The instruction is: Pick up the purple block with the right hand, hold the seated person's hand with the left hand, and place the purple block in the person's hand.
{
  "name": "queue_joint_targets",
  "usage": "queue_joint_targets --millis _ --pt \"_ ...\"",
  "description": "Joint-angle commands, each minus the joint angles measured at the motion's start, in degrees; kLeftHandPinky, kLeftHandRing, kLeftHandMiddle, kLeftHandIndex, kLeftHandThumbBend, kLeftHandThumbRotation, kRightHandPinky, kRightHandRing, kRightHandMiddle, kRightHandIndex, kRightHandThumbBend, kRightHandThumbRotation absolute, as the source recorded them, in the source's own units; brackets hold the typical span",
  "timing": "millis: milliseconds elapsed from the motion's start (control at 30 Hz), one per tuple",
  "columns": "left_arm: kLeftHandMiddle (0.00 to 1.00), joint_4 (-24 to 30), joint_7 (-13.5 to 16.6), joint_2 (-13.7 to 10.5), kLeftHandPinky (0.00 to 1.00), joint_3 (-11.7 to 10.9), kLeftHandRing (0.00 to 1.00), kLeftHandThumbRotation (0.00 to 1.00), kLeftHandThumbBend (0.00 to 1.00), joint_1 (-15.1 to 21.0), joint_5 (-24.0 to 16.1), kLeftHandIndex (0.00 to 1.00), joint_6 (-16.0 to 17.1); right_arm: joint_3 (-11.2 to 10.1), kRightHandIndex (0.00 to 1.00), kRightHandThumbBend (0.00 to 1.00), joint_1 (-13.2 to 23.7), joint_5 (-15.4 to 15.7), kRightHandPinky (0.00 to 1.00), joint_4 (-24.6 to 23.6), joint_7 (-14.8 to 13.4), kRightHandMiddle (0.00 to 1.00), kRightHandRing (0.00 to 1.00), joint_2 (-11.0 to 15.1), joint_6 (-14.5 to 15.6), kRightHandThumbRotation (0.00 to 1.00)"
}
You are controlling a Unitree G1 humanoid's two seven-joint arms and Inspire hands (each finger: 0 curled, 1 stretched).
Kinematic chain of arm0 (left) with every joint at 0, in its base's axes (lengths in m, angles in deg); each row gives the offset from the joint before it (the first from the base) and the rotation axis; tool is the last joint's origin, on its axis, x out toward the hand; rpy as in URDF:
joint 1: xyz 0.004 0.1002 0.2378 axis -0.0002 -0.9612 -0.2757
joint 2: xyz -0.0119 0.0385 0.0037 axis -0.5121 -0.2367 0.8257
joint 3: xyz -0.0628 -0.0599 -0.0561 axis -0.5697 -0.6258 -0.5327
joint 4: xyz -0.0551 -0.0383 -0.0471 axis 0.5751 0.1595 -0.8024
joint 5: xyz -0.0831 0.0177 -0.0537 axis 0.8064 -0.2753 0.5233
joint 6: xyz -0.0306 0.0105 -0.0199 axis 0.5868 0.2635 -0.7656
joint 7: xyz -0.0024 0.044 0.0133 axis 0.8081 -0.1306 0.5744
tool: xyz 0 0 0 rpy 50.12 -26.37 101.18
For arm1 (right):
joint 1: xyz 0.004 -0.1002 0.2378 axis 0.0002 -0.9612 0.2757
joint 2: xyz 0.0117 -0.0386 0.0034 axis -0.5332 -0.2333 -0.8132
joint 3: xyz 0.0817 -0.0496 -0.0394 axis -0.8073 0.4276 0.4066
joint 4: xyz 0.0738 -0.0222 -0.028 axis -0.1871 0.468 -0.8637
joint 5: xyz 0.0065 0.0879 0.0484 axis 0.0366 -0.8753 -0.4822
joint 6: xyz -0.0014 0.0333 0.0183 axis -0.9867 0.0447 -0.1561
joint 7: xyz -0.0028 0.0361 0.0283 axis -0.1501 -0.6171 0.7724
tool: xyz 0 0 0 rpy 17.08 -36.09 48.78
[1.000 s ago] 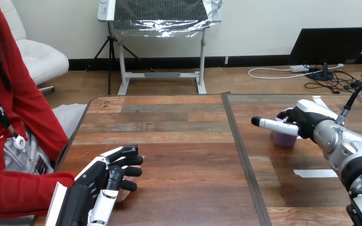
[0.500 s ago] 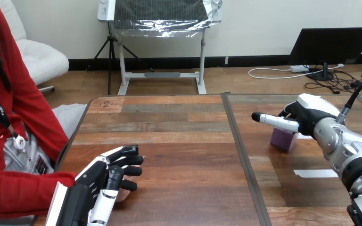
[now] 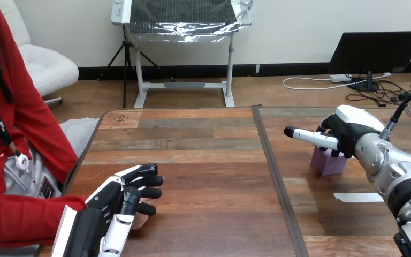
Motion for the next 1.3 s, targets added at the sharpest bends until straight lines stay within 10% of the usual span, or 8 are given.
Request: queue_joint_targets --millis 0,1267 --pt "0.71 0.83 0.01 0.69 0.57 -0.10 0.68 0.92 0.36 3.71 -0.31 0.72 1.42 -0.37 0.65 0.75 1.44 -0.49 0.51 -0.83 -1.45 0.64 0.58 -0.13 -1.05 1.00" --pt "0.70 0.41 0.05 0.55 0.57 -0.22 0.67 0.92 0.36 3.94 -0.49 0.72 1.42 -4.22 0.54 0.79 2.58 -4.40 0.42 -1.50 -7.59 0.52 0.48 -0.43 -4.23 1.00"
